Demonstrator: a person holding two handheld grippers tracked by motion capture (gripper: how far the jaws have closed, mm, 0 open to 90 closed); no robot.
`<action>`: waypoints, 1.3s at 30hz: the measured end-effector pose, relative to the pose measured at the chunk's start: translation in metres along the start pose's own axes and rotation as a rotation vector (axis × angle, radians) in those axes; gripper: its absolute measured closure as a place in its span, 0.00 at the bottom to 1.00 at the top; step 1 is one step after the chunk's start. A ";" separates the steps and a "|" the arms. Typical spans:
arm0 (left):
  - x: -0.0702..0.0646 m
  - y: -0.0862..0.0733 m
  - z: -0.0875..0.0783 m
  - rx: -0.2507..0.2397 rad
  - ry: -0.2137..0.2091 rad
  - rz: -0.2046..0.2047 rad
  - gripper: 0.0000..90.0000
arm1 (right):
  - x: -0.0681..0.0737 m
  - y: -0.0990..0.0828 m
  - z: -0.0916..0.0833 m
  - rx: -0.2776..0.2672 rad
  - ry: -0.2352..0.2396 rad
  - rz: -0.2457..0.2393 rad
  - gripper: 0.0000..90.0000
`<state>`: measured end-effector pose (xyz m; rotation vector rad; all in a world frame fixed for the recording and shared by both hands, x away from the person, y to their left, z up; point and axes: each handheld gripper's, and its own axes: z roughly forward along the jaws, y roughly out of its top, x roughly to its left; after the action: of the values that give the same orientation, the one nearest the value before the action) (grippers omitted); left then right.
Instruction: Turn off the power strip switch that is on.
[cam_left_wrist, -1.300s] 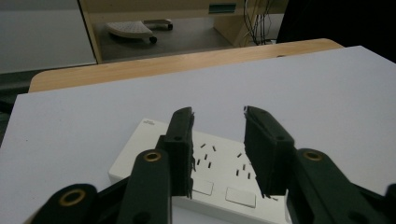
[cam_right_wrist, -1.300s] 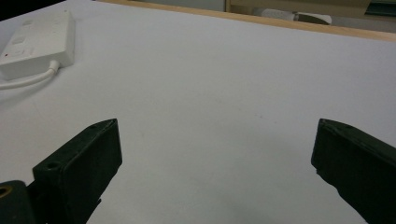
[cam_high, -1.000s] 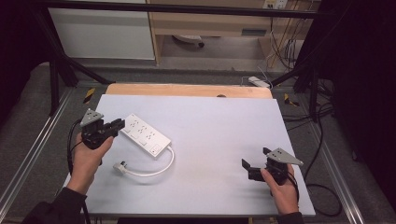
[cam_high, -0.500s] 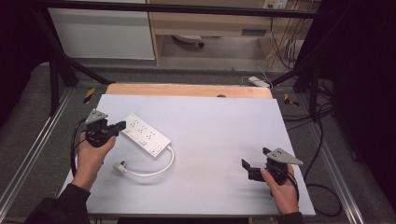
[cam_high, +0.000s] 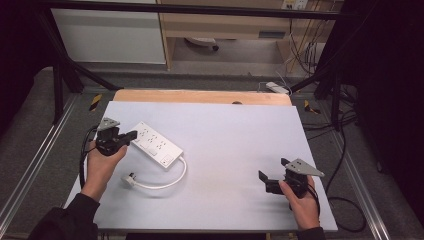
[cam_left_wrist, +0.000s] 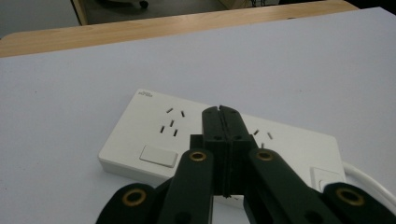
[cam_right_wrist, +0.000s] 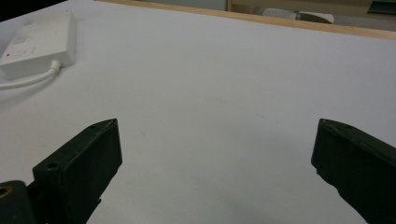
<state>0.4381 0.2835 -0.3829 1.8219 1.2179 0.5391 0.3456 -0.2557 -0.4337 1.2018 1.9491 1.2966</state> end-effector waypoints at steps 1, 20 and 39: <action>0.001 0.000 0.001 0.003 0.000 0.001 1.00 | 0.000 0.000 0.000 -0.001 -0.001 0.000 0.02; 0.005 -0.005 0.016 0.058 0.004 0.007 1.00 | 0.000 0.000 0.000 0.003 0.001 -0.004 0.02; 0.007 -0.013 0.025 0.100 0.007 0.016 1.00 | 0.000 0.000 0.001 0.003 0.001 -0.011 0.02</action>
<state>0.4530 0.2816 -0.4080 1.9168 1.2559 0.5016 0.3457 -0.2551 -0.4341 1.1902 1.9570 1.2895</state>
